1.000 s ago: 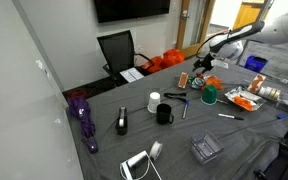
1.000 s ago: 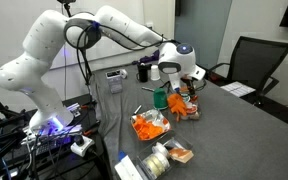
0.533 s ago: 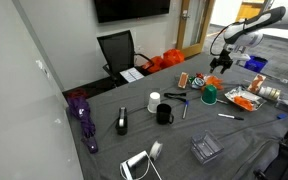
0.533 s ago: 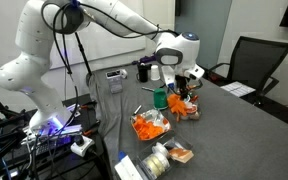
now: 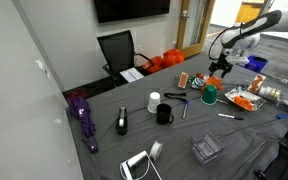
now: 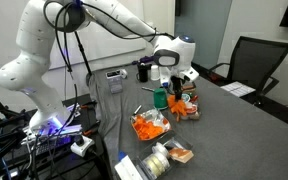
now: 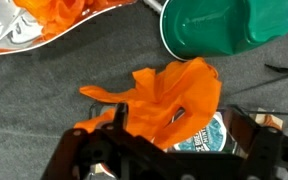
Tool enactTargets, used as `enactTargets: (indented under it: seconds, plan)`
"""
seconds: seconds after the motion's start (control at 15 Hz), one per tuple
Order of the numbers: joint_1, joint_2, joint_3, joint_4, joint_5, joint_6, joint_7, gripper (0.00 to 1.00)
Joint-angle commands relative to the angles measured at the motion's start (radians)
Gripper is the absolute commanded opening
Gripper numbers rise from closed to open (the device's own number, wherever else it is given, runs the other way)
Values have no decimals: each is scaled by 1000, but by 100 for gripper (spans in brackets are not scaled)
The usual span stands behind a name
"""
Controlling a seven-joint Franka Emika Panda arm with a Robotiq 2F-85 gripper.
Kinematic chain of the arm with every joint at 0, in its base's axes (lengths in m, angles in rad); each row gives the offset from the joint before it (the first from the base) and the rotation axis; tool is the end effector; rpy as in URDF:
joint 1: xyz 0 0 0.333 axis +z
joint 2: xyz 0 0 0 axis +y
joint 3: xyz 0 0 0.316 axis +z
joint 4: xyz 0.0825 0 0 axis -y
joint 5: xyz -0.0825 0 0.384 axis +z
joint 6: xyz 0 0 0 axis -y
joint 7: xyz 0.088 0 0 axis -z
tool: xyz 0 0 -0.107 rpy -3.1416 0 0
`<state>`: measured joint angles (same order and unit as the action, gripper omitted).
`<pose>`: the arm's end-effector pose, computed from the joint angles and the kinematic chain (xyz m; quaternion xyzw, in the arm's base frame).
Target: Remove the brown object from the silver tray and put it in the left compartment of the clear case on the left
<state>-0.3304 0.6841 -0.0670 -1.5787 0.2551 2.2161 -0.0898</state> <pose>0.6469 -0.2558 0.2346 -0.9713 0.2232 0.0019 0.0816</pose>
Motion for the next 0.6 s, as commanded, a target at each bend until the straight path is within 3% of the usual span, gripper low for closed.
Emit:
enactTargets:
  seconds: [0.0, 0.13, 0.2, 0.33, 0.53]
  plan:
    - [20, 23, 1, -26, 32, 105, 41, 100]
    - [35, 43, -4, -30, 25, 176, 68, 100]
    - [41, 55, -7, -27, 13, 201, 71, 75]
    - [57, 67, -22, -23, -16, 201, 97, 68]
    - [65, 68, -33, -31, -46, 185, 108, 45]
